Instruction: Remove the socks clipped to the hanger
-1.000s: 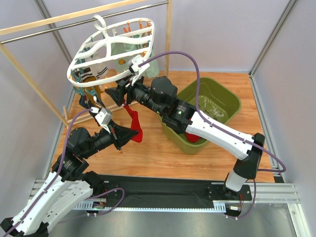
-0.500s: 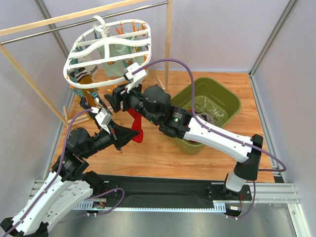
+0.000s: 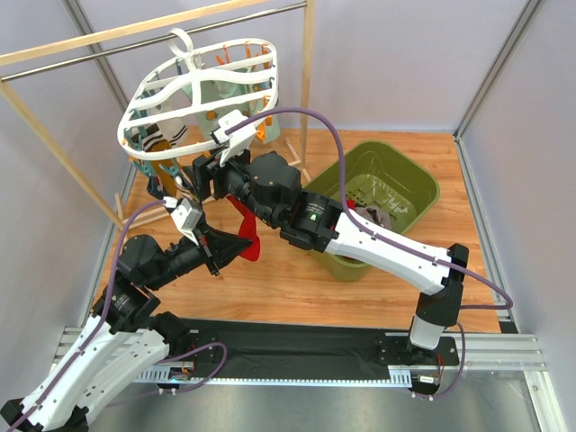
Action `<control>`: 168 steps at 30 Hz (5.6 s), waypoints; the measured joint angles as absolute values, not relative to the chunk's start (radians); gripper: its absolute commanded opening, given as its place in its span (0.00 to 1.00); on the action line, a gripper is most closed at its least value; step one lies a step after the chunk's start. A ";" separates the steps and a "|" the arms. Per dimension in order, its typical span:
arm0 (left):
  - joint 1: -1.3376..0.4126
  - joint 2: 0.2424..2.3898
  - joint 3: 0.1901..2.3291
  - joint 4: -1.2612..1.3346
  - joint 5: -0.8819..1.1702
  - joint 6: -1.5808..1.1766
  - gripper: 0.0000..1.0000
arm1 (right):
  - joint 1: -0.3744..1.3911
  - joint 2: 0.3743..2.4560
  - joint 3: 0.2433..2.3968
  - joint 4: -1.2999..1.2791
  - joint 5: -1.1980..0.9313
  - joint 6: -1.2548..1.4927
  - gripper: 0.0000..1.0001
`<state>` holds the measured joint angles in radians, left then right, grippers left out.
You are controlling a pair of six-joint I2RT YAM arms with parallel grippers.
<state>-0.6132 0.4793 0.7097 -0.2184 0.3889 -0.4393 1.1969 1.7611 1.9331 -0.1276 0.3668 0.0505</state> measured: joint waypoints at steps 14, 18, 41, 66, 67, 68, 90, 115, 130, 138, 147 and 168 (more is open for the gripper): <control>-0.614 0.477 0.710 -0.218 0.393 -0.439 0.00 | 1.197 1.769 1.933 -0.115 0.364 0.019 0.33; -0.614 0.477 0.710 -0.218 0.393 -0.439 0.00 | 1.197 1.769 1.929 -0.089 0.364 0.013 0.12; -0.614 0.451 0.688 -0.227 0.391 -0.439 0.00 | 1.197 1.769 1.895 -0.047 0.365 0.025 0.48; -0.613 0.452 0.688 -0.227 0.391 -0.439 0.00 | 1.197 1.769 1.897 -0.025 0.384 0.057 0.00; -0.614 0.452 0.688 -0.227 0.391 -0.439 0.00 | 1.197 1.769 1.897 -0.025 0.384 0.059 0.00; -0.614 0.452 0.688 -0.227 0.391 -0.439 0.00 | 1.197 1.769 1.897 -0.025 0.384 0.059 0.01; -0.614 0.456 0.723 -0.257 0.435 -0.459 0.00 | 1.197 1.212 1.240 -0.027 0.153 0.056 0.93; -0.614 0.621 0.764 0.088 0.603 -0.804 0.22 | 1.196 1.176 0.896 0.221 0.144 -0.072 0.00; -0.614 0.620 0.913 -0.299 0.355 -0.579 0.70 | 0.763 0.969 0.931 -0.209 0.418 0.218 0.00; -0.614 0.580 0.913 -0.476 0.176 -0.439 0.70 | 0.522 1.037 0.936 -0.423 0.500 0.321 0.57; -0.614 0.503 0.912 -0.631 -0.157 -0.384 0.70 | 0.587 1.139 1.114 -0.552 0.435 0.354 0.65; -0.614 0.360 0.922 -0.782 -0.372 -0.444 0.71 | 1.179 1.753 1.889 -0.166 0.432 -0.081 0.66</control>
